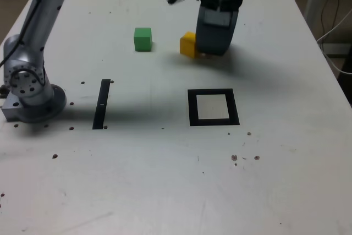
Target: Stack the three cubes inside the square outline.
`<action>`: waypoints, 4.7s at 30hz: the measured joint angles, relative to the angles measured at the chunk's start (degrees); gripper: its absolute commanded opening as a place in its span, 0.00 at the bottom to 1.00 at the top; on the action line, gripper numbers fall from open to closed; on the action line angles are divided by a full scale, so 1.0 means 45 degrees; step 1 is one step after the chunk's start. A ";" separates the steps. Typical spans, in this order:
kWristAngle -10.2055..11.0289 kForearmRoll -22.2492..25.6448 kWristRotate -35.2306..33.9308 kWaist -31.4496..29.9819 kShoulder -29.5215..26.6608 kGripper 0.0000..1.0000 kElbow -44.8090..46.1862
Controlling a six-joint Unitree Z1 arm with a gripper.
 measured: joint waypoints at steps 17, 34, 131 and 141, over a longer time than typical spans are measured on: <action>-0.1392 0.4304 0.6721 -0.3501 -0.2470 0.23 0.0406; -0.1212 0.2601 1.2422 -0.5150 -0.2784 0.21 0.1698; 0.1474 -0.0504 1.9779 -0.2036 -0.5756 1.00 0.5569; 0.1496 -0.0732 2.2018 -0.0643 -0.5382 0.99 0.5857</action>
